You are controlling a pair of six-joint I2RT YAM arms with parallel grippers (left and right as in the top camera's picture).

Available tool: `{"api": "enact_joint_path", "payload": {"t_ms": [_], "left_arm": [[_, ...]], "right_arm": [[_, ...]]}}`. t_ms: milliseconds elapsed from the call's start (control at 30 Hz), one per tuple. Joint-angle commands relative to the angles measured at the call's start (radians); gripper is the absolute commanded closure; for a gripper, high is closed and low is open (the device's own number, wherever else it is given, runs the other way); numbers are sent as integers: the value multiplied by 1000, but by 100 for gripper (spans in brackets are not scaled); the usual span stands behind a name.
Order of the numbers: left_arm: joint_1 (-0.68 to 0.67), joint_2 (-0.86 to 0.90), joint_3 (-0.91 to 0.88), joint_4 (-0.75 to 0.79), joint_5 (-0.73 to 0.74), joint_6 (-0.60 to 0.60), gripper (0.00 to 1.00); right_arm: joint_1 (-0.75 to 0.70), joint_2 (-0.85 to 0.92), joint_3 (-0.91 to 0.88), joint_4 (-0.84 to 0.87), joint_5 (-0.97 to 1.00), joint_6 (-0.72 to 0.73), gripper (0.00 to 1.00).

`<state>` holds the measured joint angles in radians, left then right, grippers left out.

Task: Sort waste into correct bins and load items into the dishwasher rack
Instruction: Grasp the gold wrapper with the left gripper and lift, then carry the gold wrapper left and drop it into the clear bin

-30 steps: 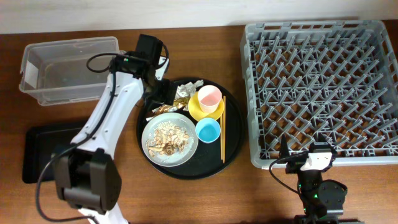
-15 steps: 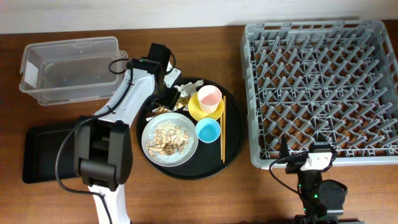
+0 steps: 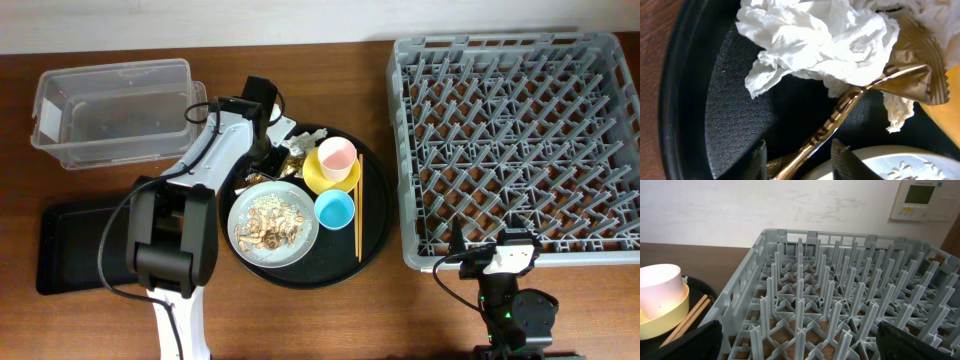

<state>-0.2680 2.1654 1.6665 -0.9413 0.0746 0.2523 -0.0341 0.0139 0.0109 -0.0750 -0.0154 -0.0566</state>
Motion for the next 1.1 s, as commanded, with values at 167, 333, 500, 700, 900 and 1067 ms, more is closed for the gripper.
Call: {"api": "enact_joint_path", "payload": {"t_ms": [167,333,500,700,900,1067], "left_arm": [[1,6,30,-24,16,-43,99],[2,-48,90,-97,16,-57,99],[2,-152,118,-146,16,-110,99],[2,-227,118,-198,45,-109,99],[10,-283,126,-186,61,-110,99],[149,-336,170,-11,31,-452,99]], "right_arm": [[-6,-8,-5,-5,12,1,2],[-6,-8,-5,-5,13,1,2],[-6,-8,-5,-5,13,1,2],[-6,-8,-5,-5,13,1,1],[-6,-8,-5,-5,13,1,2],[-6,-8,-5,-5,13,1,2]]}}
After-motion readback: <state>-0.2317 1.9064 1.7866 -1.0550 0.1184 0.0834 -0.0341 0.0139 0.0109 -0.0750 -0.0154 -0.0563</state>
